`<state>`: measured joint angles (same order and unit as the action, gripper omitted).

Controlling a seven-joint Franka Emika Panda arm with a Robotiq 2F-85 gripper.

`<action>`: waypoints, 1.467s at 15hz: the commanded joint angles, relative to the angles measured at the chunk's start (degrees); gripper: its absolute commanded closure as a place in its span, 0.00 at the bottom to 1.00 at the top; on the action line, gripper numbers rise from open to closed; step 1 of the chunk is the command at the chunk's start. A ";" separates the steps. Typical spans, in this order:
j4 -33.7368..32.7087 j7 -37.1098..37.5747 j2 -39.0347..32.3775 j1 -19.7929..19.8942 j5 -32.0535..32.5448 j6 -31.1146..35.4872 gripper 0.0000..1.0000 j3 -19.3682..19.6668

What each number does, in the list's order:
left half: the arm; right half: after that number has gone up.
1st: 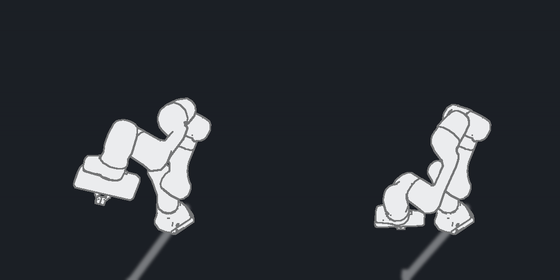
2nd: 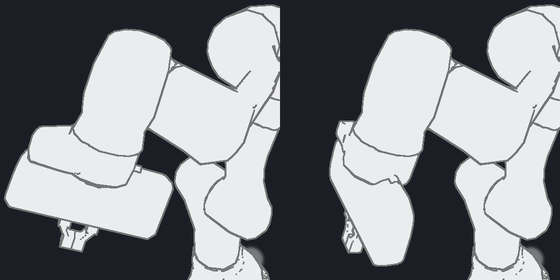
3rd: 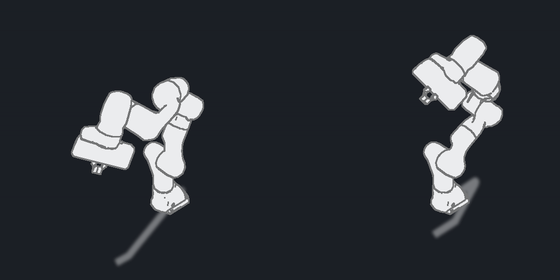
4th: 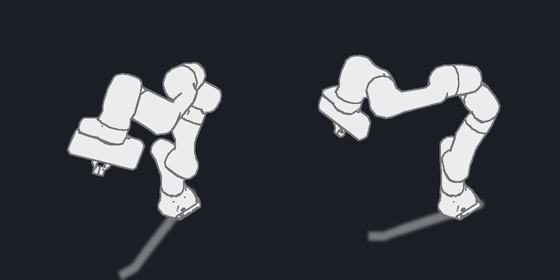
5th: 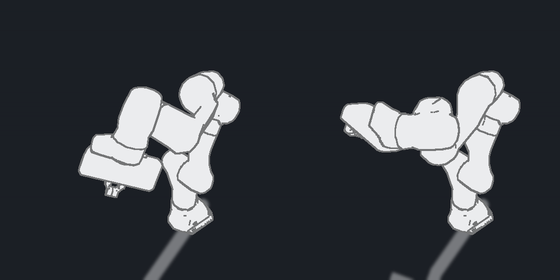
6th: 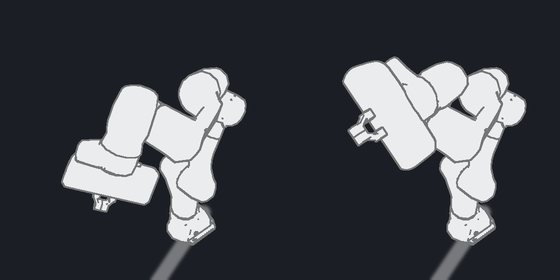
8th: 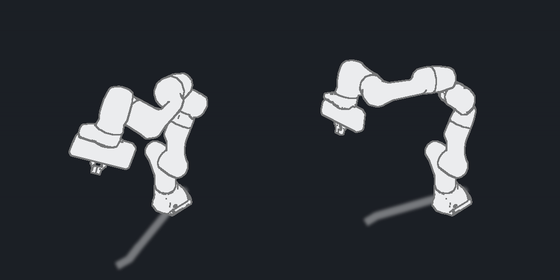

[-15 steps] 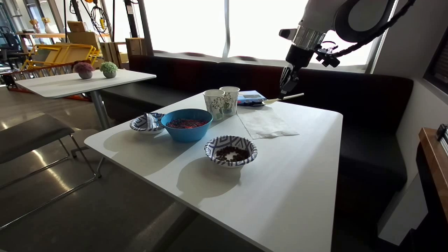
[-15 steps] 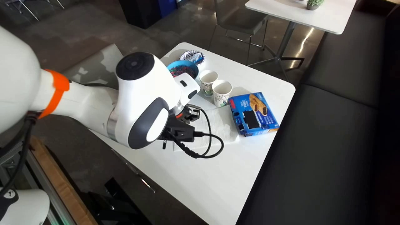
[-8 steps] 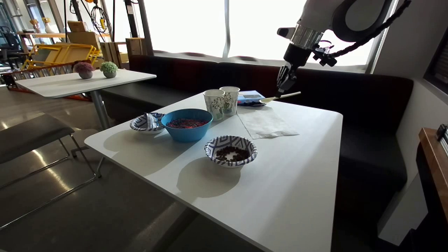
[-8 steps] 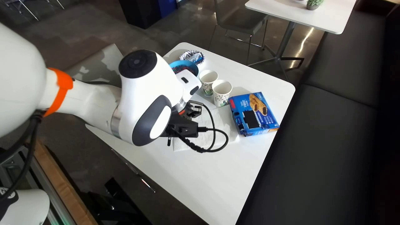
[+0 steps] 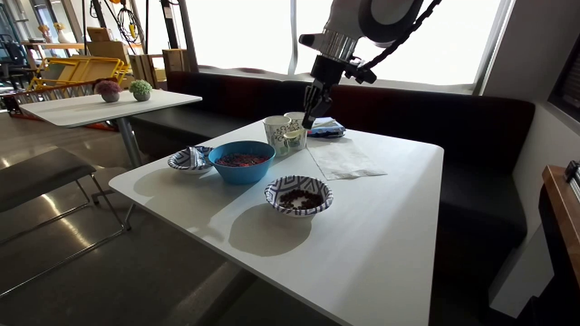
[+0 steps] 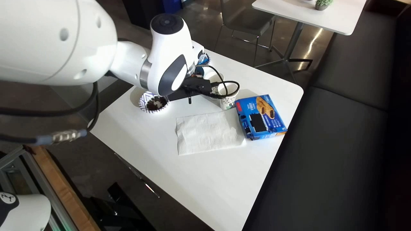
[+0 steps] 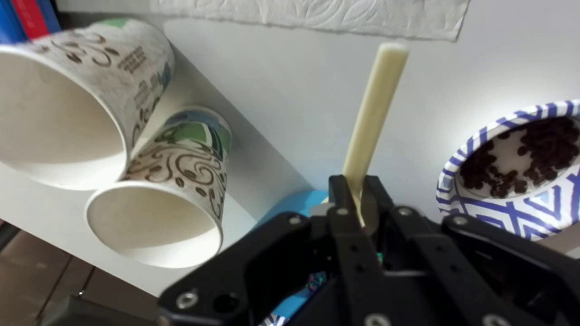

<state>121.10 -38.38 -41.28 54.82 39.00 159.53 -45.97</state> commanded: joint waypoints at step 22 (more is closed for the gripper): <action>-21.36 -19.70 -1.57 -45.01 -22.53 -8.13 0.97 31.26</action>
<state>103.34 -56.04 -41.81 14.38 17.97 156.34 -17.82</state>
